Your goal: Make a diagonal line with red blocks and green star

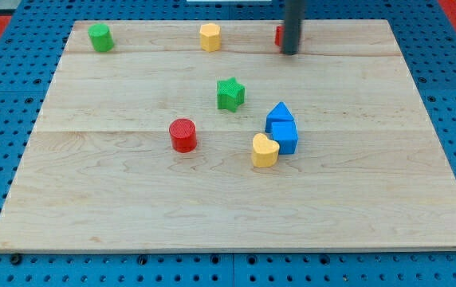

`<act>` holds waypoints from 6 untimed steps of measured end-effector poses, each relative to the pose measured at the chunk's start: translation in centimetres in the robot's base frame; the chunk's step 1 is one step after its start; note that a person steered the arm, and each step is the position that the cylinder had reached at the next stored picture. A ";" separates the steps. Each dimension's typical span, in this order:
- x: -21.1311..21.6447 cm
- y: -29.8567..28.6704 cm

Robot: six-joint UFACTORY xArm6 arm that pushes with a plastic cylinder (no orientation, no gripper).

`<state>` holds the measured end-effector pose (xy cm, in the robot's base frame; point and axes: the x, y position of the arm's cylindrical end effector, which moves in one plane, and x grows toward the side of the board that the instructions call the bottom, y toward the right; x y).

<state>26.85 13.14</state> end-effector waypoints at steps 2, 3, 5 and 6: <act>0.2 -10.6; -1.8 -8.8; -2.2 -0.4; -1.7 0.5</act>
